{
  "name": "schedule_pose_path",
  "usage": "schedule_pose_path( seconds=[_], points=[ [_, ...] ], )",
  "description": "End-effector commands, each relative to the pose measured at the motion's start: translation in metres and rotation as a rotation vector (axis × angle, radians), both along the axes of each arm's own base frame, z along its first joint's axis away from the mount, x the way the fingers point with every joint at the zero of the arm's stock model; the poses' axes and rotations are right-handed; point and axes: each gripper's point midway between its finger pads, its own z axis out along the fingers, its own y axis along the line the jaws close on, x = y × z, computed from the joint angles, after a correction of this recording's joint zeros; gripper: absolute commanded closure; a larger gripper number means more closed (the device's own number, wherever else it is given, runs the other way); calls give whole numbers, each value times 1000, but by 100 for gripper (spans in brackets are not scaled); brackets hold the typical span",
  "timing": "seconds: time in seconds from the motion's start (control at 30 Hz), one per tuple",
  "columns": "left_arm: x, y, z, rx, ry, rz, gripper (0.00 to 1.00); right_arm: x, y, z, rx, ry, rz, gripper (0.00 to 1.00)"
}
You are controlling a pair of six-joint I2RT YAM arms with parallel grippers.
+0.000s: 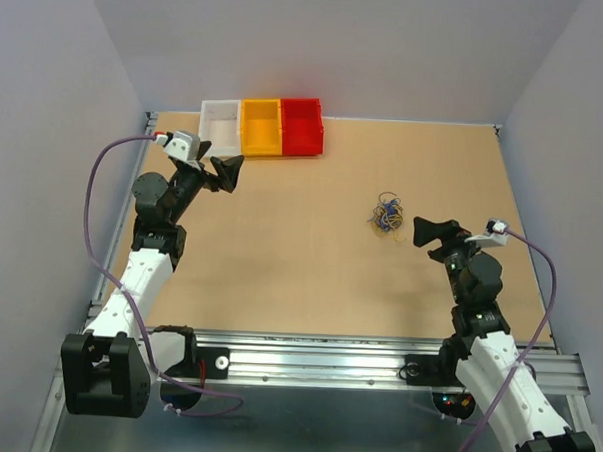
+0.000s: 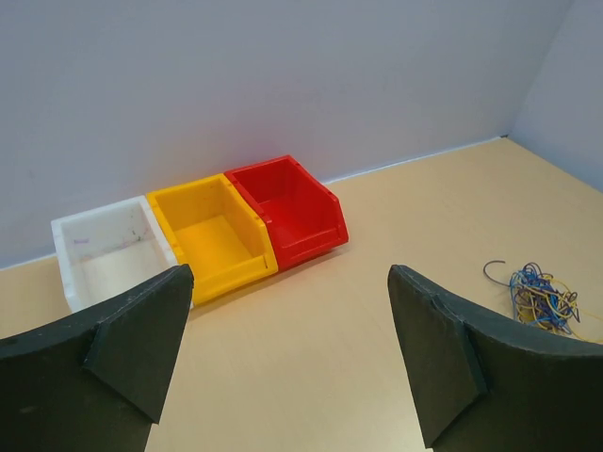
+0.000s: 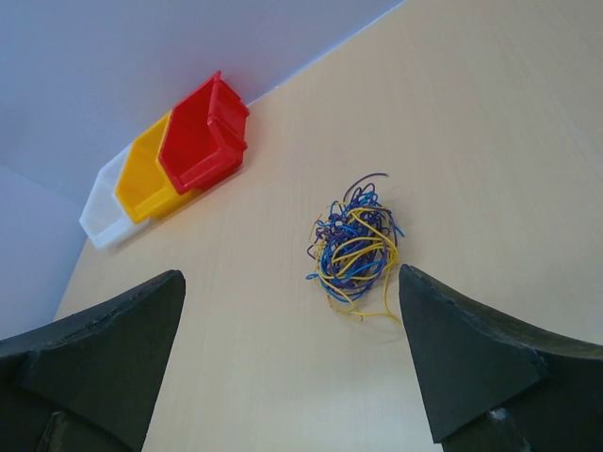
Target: Untangle the cables
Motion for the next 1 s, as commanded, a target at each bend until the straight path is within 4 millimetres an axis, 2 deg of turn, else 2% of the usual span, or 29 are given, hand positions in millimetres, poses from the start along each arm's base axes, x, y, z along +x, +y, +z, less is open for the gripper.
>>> schedule_pose_path(
  seconds=[0.0, 0.17, 0.3, 0.4, 0.57, 0.73, 0.87, 0.9, 0.93, 0.97],
  points=[
    [-4, -4, 27, 17, -85, -26, 4, 1, 3, -4, -5, 6, 14, 0],
    [-5, -9, 24, 32, -83, -60, 4, 11, 17, -25, -70, 70, 97, 1],
    [-5, -16, 20, 47, -83, -82, 4, 36, 39, -58, -112, 210, 206, 15],
    [-4, -18, 18, 56, -79, -86, 4, 51, 43, -79, -124, 278, 203, 18],
    [-7, -24, 18, 66, -86, -102, 4, 68, 48, -95, -151, 301, 183, 18],
    [-10, -34, 15, 96, -97, -132, 4, 79, 49, -93, -182, 279, 138, 19],
    [-12, -46, 8, 129, -100, -166, 4, 90, 51, -90, -190, 249, 125, 37],
    [-13, -50, 6, 140, -102, -173, 5, 94, 53, -88, -186, 232, 129, 55],
    [-13, -53, 3, 149, -100, -180, 6, 96, 56, -89, -189, 231, 143, 66],
    [-13, -59, -1, 169, -100, -189, 7, 98, 67, -94, -197, 237, 196, 84]
  ],
)
